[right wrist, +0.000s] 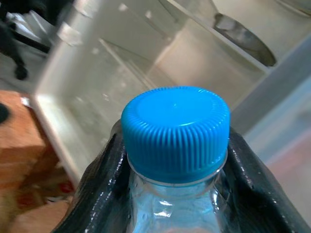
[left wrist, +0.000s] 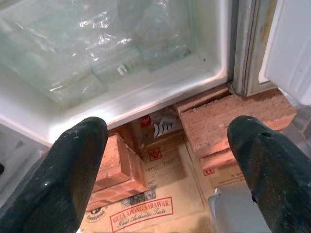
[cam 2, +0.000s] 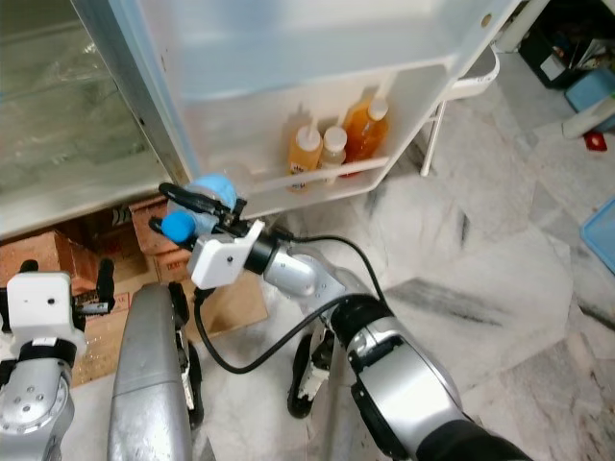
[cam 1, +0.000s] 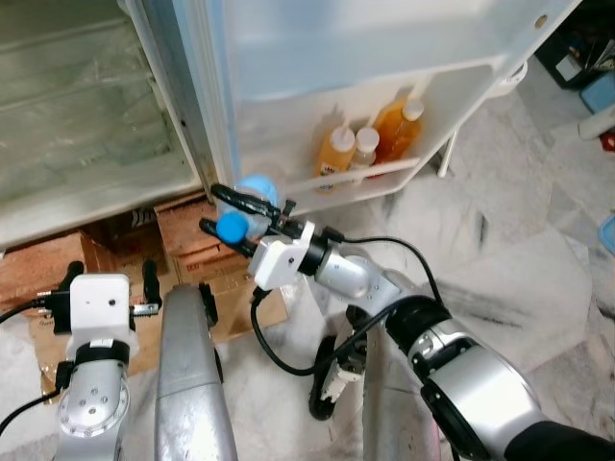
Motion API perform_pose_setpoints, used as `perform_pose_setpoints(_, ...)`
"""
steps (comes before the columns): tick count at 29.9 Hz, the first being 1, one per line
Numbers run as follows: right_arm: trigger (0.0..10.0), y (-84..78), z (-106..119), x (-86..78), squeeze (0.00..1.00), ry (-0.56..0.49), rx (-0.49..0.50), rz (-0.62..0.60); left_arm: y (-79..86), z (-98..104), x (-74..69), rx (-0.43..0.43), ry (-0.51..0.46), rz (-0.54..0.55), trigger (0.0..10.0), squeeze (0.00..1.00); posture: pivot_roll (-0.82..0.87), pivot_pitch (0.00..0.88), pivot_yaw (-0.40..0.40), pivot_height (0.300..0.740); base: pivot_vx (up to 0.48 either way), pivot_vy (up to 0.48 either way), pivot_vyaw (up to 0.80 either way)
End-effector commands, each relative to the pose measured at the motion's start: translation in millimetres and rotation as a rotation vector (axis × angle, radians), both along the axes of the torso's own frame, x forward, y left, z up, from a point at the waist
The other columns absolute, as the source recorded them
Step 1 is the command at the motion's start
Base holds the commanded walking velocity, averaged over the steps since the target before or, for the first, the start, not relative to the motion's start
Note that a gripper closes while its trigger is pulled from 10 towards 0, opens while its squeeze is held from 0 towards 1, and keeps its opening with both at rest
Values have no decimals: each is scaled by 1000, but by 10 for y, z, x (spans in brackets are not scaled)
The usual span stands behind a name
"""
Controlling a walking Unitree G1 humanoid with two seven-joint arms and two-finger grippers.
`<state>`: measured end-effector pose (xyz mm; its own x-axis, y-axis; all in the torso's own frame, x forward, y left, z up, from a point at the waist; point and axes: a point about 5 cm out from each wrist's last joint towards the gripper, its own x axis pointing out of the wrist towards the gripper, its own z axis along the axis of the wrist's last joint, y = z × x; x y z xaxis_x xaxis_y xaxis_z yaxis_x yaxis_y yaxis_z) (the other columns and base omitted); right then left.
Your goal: Restocking fridge
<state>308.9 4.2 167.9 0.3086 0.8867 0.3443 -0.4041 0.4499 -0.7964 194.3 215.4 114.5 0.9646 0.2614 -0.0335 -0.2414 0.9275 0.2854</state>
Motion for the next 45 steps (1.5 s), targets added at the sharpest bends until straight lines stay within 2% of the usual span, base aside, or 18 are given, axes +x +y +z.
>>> perform_pose_setpoints(1,10000,-4,40,28,0,-26,10,-19,-9,-28,-52,3,30,-1,10000,0,289,457,-113,536,0,0,0)
perform_pose_setpoints(3,10000,-68,97,103,0,-69,9,-70,-29,-24,-52,2,35,-6,10000,0,292,460,-111,536,0,0,0)
perform_pose_setpoints(8,10000,-102,108,164,0,-63,33,-124,-34,-15,-59,1,40,-9,10000,0,295,464,-108,536,0,0,0)
perform_pose_setpoints(12,10000,-119,24,215,0,36,79,-202,-34,-8,-88,2,44,-7,10000,0,313,470,-108,536,0,0,0)
perform_pose_setpoints(13,10000,-128,2,248,0,104,132,-249,-40,0,-109,2,46,-5,10000,0,322,477,-108,536,0,0,0)
perform_pose_setpoints(15,10000,-114,-31,247,0,116,141,-272,-49,11,-139,2,49,-5,10000,0,329,482,-107,536,0,0,0)
perform_pose_setpoints(16,10000,-91,-71,249,0,162,168,-301,-53,6,-169,2,57,-3,10000,0,341,490,-105,536,0,0,0)
perform_pose_setpoints(23,10000,-4,-172,209,0,205,172,-333,-59,17,-247,1,77,-4,10000,0,365,509,-98,536,0,0,0)
perform_pose_setpoints(26,10000,-28,-217,245,0,297,212,-382,-69,30,-277,-1,84,-5,10000,0,359,521,-102,536,0,0,0)
perform_pose_setpoints(27,10000,-28,-217,245,0,297,212,-382,-69,30,-277,-1,84,-5,10000,0,359,521,-102,536,0,0,0)
perform_pose_setpoints(29,10000,-96,-294,299,0,383,218,-450,-85,31,-266,-3,89,-6,10000,0,356,524,-104,536,0,0,0)
perform_pose_setpoints(34,10000,-302,-377,421,0,498,247,-591,-107,23,-260,-9,94,-8,10000,0,353,527,-107,536,0,0,0)
perform_pose_setpoints(36,10000,-363,-381,455,0,511,249,-624,-110,21,-263,-12,95,-8,10000,0,349,525,-108,536,0,0,0)
perform_pose_setpoints(38,10000,-518,-391,533,0,536,252,-715,-109,18,-250,-16,98,-6,10000,0,346,523,-108,536,0,0,0)
perform_pose_setpoints(42,10000,-620,-409,574,0,524,223,-786,-101,15,-228,-17,100,-5,10000,0,343,521,-109,536,0,0,0)
perform_pose_setpoints(45,10000,-686,-423,601,0,553,236,-830,-94,13,-212,-16,101,-4,10000,0,343,519,-106,536,0,0,0)
